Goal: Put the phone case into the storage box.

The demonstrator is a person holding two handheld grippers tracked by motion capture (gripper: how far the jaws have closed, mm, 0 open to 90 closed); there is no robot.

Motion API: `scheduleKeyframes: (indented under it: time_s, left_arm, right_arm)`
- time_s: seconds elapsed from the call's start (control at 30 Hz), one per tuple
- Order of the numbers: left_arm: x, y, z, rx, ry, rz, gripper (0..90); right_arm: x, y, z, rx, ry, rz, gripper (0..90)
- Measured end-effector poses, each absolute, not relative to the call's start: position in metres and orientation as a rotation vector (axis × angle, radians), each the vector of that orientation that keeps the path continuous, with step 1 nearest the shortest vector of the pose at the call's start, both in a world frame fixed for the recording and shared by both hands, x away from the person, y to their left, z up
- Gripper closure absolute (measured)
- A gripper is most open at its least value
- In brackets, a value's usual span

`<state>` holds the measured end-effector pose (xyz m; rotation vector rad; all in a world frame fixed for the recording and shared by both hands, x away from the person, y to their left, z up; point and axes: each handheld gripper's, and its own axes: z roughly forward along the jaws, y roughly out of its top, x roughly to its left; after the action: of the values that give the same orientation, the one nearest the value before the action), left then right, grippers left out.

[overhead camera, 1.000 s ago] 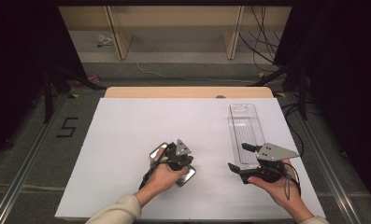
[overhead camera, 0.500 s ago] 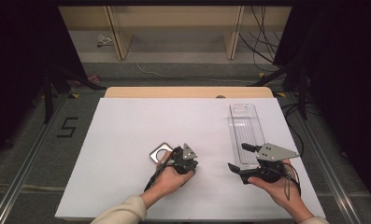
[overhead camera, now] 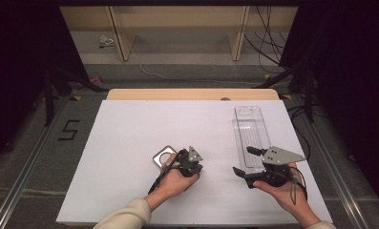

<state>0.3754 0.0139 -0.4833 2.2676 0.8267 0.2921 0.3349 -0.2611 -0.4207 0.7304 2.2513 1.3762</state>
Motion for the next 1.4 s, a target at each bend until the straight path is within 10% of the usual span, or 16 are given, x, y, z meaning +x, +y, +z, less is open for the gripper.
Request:
scheduleKeyframes:
  time_s: [1.0, 1.4]
  left_arm:
    - [0.342, 0.056, -0.479, 2.399, 0.726, 0.201, 88.6]
    - [0.328, 0.07, -0.45, 2.374, 0.373, 0.274, 30.4]
  right_arm:
    - [0.335, -0.261, -0.42, 0.732, 2.247, 1.369, 16.1]
    - [0.334, -0.262, -0.419, 0.725, 2.24, 1.375, 16.1]
